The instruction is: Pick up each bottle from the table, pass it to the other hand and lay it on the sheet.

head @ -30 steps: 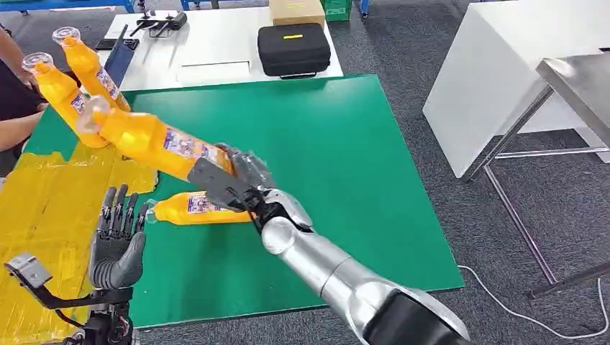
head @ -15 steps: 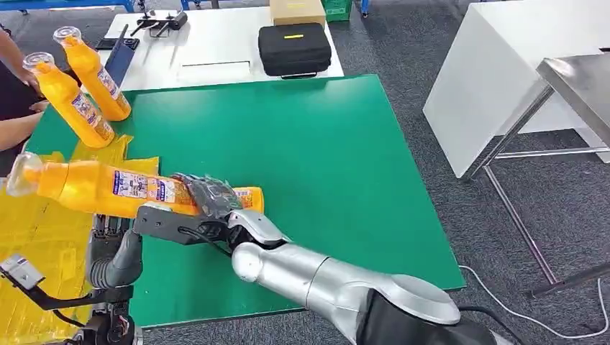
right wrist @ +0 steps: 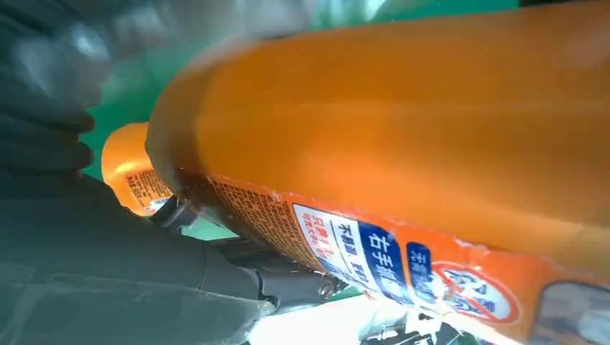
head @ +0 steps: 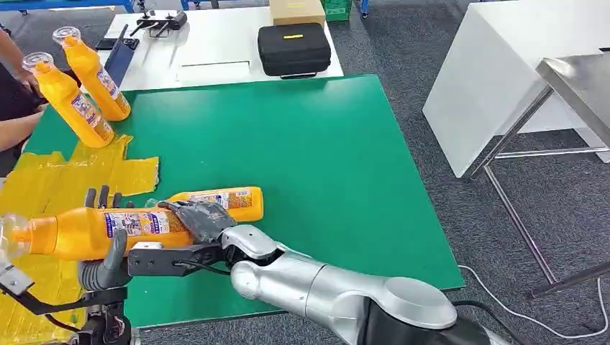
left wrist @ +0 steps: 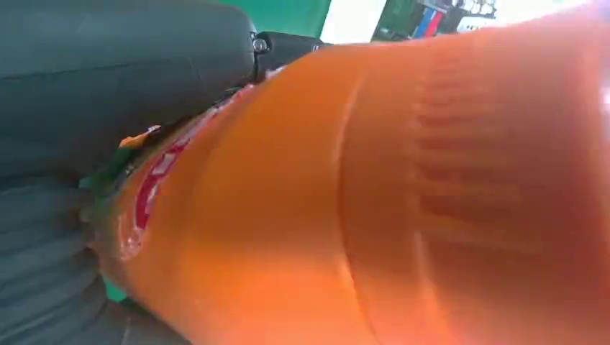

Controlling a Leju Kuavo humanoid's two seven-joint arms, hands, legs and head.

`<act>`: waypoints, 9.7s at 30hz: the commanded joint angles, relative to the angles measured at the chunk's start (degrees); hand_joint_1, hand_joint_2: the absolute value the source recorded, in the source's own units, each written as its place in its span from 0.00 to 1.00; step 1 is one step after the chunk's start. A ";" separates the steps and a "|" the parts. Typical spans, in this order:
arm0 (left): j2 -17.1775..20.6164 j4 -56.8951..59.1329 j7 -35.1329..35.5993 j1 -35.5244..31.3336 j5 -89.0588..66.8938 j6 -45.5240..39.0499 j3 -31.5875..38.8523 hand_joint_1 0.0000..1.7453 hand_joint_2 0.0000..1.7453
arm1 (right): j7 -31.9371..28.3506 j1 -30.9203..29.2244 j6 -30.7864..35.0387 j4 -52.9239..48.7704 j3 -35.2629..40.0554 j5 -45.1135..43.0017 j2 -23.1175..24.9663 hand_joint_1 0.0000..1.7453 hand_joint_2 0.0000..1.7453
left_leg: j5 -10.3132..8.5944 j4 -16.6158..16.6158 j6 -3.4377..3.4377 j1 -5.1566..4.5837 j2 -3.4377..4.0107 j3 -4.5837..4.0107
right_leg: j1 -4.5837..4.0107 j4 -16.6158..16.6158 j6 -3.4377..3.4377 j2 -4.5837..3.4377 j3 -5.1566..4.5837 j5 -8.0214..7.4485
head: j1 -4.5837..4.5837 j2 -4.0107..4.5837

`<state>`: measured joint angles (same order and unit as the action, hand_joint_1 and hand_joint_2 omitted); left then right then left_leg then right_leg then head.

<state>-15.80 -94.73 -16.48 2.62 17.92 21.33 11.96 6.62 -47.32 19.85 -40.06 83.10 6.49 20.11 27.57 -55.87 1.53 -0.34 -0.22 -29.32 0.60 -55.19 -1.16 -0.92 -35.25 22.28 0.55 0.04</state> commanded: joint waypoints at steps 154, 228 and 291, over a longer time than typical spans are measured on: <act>10.40 14.26 -23.52 -18.01 -30.80 -46.78 -18.54 0.00 0.00 | 12.19 4.87 -12.10 28.41 -32.53 41.82 -2.06 1.00 1.00 | -0.06 0.05 -0.15 0.10 -0.32 0.28 | -0.13 0.12 0.19 0.46 0.39 -0.03 | -0.02 0.00; 17.93 9.82 -23.52 -15.81 -21.54 -50.75 -21.87 0.00 0.00 | -9.27 -4.69 -15.21 22.76 -42.01 54.86 -10.76 0.00 1.00 | -0.17 0.03 -0.21 0.08 -0.17 0.20 | -0.06 0.02 0.09 0.21 0.26 -0.15 | 0.02 0.00; 24.11 76.67 -13.40 -42.36 -39.60 -17.42 -11.63 0.00 1.00 | -14.79 -2.52 -20.73 -20.76 -53.25 47.04 -11.86 0.00 0.00 | -0.21 -0.10 -0.32 0.11 -0.19 0.07 | -0.11 -0.04 0.07 0.28 0.17 -0.19 | 0.00 0.00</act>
<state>9.92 -24.37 -27.19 -36.43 -22.62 -0.25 0.11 -9.05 -48.99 -2.04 -60.76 29.29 53.66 12.39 27.32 -55.91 1.32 -0.35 -0.25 -29.32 0.61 -55.22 -1.14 -0.88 -35.23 22.02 0.55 0.04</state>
